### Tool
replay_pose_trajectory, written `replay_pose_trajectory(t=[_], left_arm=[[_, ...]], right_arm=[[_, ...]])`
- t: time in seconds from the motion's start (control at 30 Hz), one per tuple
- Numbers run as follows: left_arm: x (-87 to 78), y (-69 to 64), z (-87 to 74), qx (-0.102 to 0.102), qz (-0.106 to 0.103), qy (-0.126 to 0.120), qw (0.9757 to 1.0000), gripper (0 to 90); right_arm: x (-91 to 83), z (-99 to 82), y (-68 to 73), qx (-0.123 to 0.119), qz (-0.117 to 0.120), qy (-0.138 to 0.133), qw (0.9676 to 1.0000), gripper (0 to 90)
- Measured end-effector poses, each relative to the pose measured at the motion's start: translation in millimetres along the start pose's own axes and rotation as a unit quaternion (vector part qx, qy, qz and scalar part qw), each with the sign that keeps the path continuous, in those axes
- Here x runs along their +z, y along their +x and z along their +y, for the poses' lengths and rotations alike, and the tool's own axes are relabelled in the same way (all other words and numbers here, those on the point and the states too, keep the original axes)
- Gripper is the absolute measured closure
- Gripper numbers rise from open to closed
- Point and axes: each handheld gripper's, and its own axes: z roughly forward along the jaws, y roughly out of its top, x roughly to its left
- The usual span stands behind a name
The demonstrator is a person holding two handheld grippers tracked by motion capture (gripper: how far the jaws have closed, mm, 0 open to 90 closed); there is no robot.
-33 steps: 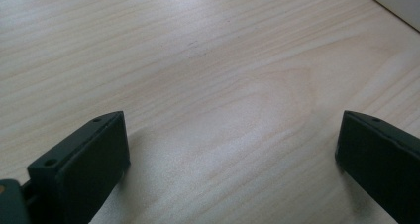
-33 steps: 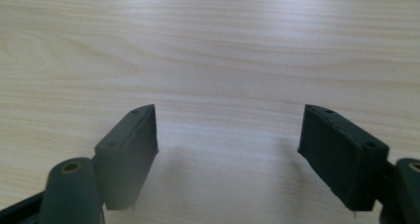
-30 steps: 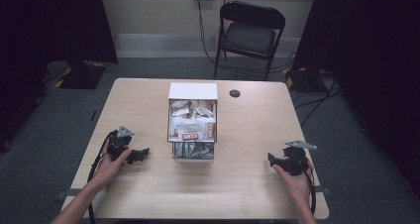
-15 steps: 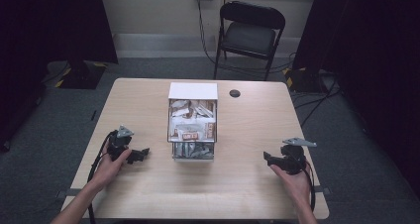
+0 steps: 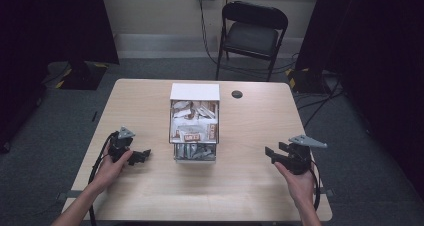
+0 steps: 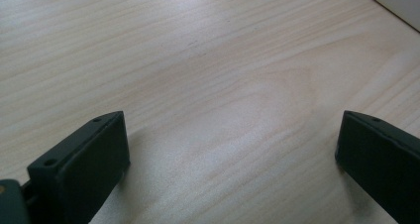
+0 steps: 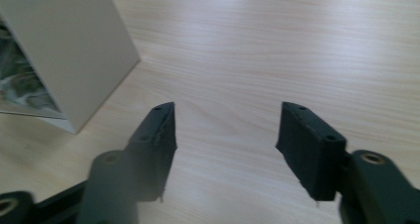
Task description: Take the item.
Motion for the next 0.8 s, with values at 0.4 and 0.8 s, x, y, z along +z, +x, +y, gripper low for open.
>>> replay_pose_trajectory(t=[0.4,0.8], left_arm=[[0.0,-0.1,0.0,-0.001,-0.001,0.0,1.0,0.0],[0.1,-0.1,0.0,-0.001,-0.001,0.0,1.0,0.0]], right_arm=[[-13.9,17.6,13.1,-0.017,0.041,-0.01,0.9989,44.8],[-18.9,33.4,26.4,-0.023,0.055,-0.025,0.9979,45.3]])
